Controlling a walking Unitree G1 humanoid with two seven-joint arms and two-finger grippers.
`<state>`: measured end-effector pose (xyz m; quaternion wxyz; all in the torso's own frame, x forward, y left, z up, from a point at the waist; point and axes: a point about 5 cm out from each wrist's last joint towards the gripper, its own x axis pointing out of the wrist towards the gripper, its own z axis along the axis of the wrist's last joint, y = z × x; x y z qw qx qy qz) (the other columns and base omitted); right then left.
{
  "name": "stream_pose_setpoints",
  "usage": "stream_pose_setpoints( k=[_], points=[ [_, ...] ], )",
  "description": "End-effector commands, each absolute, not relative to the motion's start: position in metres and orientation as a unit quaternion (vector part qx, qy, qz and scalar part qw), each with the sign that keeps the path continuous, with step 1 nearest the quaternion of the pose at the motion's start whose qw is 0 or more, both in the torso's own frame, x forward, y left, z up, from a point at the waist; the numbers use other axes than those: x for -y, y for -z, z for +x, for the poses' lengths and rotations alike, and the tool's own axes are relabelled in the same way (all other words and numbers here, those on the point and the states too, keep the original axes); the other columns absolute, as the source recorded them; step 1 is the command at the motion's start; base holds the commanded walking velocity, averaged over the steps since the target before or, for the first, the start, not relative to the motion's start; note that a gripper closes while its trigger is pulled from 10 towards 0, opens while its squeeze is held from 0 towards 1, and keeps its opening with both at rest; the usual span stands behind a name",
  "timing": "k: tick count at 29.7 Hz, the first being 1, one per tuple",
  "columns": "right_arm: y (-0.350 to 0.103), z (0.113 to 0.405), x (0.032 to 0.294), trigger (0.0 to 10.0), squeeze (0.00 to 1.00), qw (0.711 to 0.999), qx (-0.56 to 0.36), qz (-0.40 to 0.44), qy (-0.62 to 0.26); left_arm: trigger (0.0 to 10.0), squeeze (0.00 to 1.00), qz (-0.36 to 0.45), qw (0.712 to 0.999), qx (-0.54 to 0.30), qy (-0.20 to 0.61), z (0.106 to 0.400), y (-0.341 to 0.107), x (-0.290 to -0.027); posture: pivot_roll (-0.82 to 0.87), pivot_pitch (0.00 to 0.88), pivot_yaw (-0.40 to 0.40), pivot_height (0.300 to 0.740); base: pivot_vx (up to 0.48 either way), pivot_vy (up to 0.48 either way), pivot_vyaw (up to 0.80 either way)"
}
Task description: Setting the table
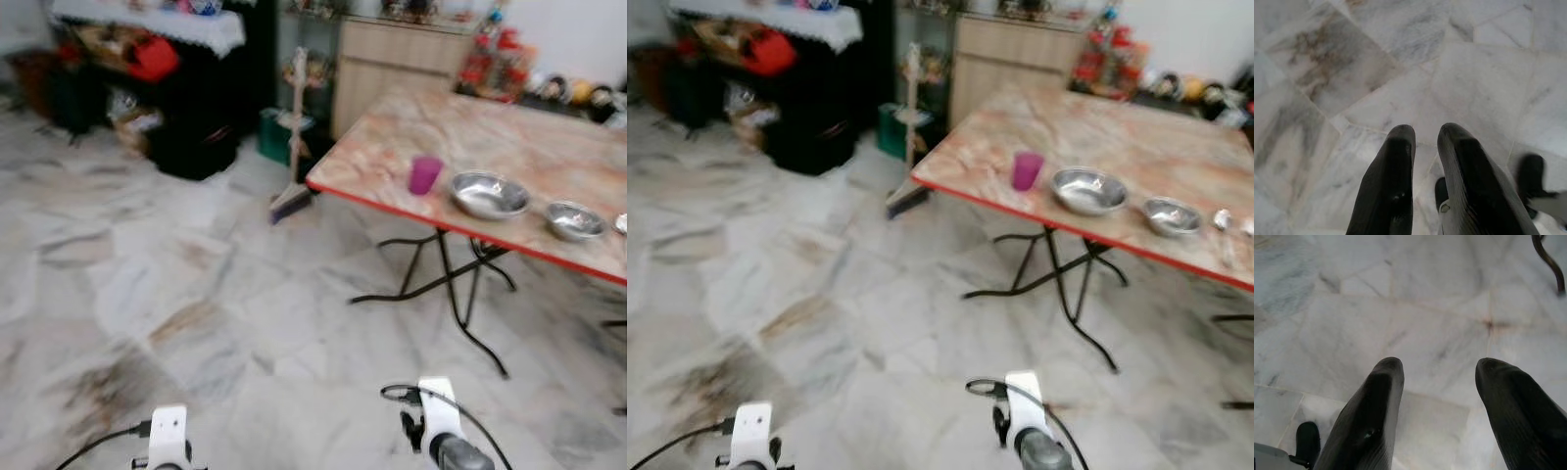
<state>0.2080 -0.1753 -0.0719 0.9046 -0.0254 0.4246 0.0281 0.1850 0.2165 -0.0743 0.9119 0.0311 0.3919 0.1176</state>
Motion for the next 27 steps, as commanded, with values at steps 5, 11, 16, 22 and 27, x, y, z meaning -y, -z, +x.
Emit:
stream_pose_setpoints(
  k=[5, 11, 16, 22, 27],
  points=[
    [0.07, 0.2107, 0.1783, 10.0, 0.0, 0.907, -0.42, -0.028, -0.024, 10.0, 0.0, 0.026, 0.912, -0.395, -0.11, 0.1853, 0.0751, -0.2127, 0.02, 0.0, -0.037, 0.732, 0.0, 0.0, -0.76],
    [0.0699, 0.2113, 0.1756, 10.0, 0.0, 0.908, -0.418, -0.027, -0.026, 10.0, 0.0, 0.027, 0.913, -0.392, -0.108, 0.1864, 0.0743, -0.2135, 0.03, 0.0, -0.032, 0.732, 0.0, 0.0, -0.76],
    [0.0708, 0.2098, 0.1755, 10.0, 0.0, 0.907, -0.42, -0.024, -0.024, 10.0, 0.0, 0.028, 0.914, -0.392, -0.105, 0.1863, 0.0742, -0.2141, 0.02, 0.0, -0.026, 0.732, 0.0, 0.0, -0.76],
    [0.0709, 0.2099, 0.1744, 10.0, 0.0, 0.907, -0.42, -0.022, -0.023, 10.0, 0.0, 0.029, 0.914, -0.392, -0.101, 0.187, 0.074, -0.214, 0.02, 0.0, -0.024, 0.732, 0.0, 0.0, -0.76],
    [0.0698, 0.2111, 0.1731, 10.0, 0.0, 0.91, -0.412, -0.023, -0.029, 10.0, 0.0, 0.023, 0.916, -0.388, -0.095, 0.1893, 0.0733, -0.2113, 0.02, 0.0, -0.021, 0.732, 0.0, 0.0, -0.3]
  ],
)
